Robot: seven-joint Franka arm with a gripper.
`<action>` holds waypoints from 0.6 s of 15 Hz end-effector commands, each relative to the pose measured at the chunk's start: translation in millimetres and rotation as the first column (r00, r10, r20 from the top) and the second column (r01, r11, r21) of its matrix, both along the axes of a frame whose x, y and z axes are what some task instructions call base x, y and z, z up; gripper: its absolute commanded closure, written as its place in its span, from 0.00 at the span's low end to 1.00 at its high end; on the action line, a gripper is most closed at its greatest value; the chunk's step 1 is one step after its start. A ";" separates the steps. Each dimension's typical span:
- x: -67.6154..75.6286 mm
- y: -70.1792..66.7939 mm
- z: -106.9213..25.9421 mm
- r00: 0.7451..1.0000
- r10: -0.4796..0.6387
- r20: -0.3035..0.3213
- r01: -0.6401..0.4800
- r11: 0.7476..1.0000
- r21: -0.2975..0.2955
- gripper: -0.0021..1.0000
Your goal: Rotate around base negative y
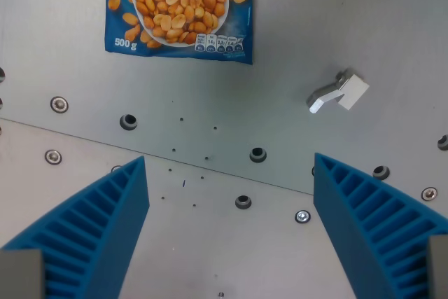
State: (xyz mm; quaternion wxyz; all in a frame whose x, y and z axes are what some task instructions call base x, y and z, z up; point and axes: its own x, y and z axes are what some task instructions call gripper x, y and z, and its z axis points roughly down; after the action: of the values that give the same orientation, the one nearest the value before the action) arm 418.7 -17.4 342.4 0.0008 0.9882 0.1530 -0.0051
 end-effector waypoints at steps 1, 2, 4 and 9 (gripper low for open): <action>-0.4 0.0 3.6 1.000 0.000 0.022 0.000 1.000 0.000 0.00; -0.4 0.0 3.6 0.999 0.000 0.035 0.000 1.000 0.000 0.00; -0.4 0.0 3.6 0.998 0.000 0.062 0.000 1.000 0.000 0.00; -0.4 0.0 3.6 0.992 0.000 0.128 0.000 1.000 0.000 0.00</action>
State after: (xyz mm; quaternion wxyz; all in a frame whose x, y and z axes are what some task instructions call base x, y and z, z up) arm 422.8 -17.5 344.2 0.0025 0.9882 0.1530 0.0047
